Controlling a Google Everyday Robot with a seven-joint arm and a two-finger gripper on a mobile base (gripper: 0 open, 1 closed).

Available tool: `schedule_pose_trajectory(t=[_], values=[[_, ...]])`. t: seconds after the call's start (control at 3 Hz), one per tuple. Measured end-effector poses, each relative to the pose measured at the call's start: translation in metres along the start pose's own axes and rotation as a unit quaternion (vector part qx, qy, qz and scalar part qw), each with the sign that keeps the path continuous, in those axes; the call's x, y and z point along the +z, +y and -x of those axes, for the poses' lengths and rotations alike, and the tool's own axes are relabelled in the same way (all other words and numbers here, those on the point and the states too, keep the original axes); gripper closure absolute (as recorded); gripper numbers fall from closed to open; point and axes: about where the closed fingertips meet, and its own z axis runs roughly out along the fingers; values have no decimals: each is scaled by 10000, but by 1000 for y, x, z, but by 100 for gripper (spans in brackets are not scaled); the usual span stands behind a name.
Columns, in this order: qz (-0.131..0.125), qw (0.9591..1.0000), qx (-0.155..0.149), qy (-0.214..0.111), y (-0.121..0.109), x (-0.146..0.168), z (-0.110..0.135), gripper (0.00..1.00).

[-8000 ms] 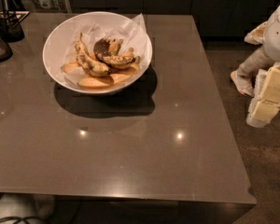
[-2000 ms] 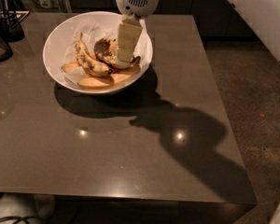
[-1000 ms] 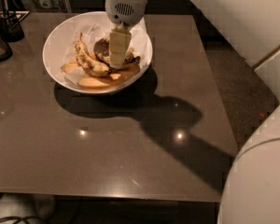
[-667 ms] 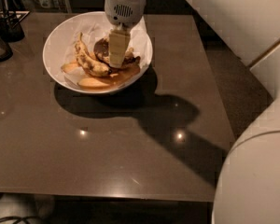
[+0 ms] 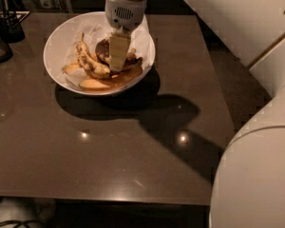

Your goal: Pick banana from white bowl

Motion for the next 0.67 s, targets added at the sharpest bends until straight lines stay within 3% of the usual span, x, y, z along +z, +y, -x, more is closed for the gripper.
schedule_pose_trajectory(t=[0.33, 0.67], values=[[41, 10000, -12, -11, 0, 3, 1, 42], [66, 10000, 10, -29, 0, 5, 1, 61]])
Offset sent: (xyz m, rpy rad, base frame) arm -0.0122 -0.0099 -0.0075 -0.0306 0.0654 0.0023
